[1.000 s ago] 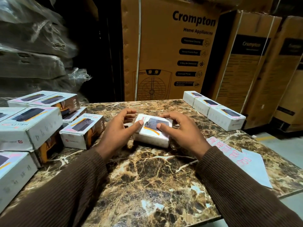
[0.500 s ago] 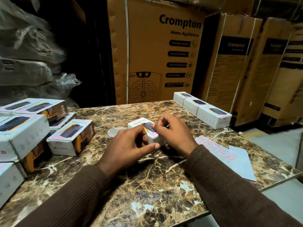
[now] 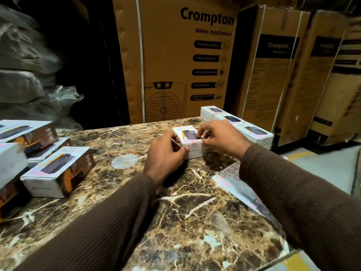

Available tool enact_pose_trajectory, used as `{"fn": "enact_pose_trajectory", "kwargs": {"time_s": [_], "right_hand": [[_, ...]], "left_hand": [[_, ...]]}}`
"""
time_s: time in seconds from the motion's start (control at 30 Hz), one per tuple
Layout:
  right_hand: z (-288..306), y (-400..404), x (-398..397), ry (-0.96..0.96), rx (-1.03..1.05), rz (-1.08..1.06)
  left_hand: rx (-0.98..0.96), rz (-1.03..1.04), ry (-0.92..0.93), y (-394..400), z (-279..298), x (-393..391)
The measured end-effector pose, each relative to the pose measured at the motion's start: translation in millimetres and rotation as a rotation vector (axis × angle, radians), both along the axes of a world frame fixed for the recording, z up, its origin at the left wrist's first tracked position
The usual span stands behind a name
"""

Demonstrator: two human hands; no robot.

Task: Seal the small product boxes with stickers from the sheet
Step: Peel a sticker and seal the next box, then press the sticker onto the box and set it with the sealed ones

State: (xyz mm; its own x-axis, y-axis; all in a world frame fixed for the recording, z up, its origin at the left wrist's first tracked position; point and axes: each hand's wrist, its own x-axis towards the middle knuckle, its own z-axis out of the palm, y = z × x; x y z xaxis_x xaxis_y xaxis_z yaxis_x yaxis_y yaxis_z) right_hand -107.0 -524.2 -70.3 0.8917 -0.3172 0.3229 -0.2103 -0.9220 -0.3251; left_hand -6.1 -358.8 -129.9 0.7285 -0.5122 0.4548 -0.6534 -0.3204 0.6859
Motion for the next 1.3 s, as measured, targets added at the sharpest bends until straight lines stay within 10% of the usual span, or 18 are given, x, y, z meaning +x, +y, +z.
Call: {"fn": "enact_pose_trajectory", "kwargs": {"time_s": [0.7, 1.3], "right_hand": [[15.8, -133.4, 122.1, 0.179, -0.28, -0.099], [38.5, 0.3, 62.6, 0.065, -0.317, 0.118]], "left_hand": [[-0.162, -0.247, 0.654, -157.1, -0.5, 95.8], [-0.194, 0.144, 0.321, -31.0, 37.0, 38.6]]}}
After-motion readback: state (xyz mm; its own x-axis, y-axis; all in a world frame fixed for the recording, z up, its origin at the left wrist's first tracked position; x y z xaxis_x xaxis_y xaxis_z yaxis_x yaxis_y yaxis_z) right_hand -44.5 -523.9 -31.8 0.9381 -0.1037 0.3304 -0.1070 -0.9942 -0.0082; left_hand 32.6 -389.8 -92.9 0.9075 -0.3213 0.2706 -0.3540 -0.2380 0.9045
